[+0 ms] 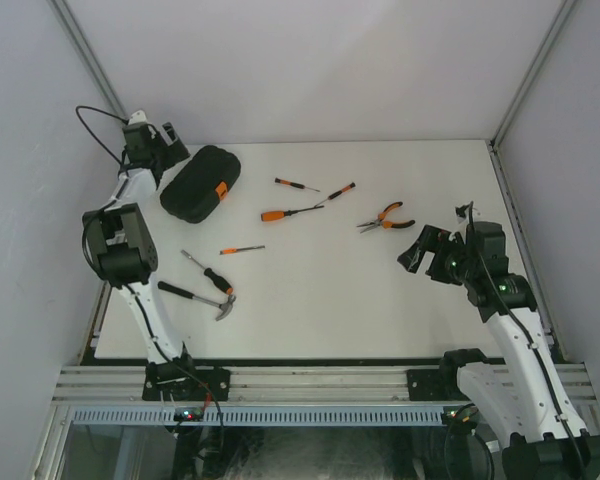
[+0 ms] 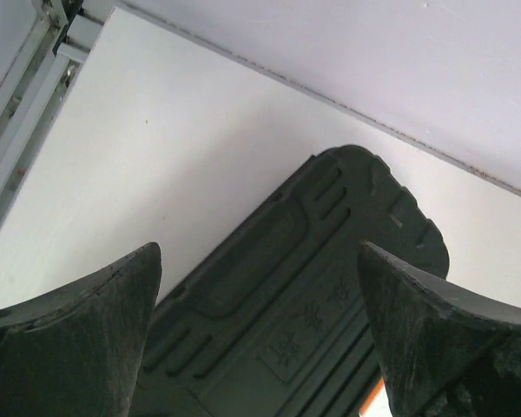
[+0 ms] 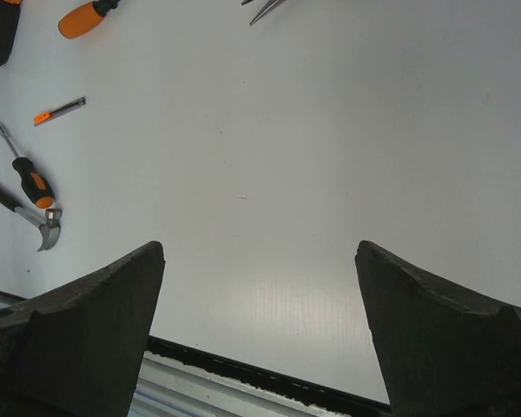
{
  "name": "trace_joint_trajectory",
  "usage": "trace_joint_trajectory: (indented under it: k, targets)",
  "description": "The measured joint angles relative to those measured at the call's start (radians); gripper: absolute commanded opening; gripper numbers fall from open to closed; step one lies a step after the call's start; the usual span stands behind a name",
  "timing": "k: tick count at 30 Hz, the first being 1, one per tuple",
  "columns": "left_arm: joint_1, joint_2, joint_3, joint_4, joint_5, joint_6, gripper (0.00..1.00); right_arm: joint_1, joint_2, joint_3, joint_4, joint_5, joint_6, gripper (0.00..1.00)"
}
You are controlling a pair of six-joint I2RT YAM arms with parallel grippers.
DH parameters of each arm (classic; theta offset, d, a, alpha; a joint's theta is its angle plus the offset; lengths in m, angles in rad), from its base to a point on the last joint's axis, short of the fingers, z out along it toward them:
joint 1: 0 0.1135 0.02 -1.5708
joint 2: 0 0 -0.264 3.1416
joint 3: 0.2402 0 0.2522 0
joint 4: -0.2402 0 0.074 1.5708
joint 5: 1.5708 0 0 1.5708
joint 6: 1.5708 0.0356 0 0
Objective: Sort the tools into containers
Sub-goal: Move the storage box to the center of the board.
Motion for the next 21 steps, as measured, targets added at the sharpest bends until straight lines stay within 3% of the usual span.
trace_joint_trajectory:
  k: [11, 21]
  targets:
    - [0.058, 0.172, 0.264, -0.143, 0.191, 0.086, 0.95, 0.005, 0.015, 0.0, 0.007, -0.004, -0.017, 0.91]
    - [0.056, 0.272, 0.365, -0.311, 0.27, 0.15, 0.95, 0.006, 0.015, 0.0, 0.006, -0.008, -0.034, 0.91]
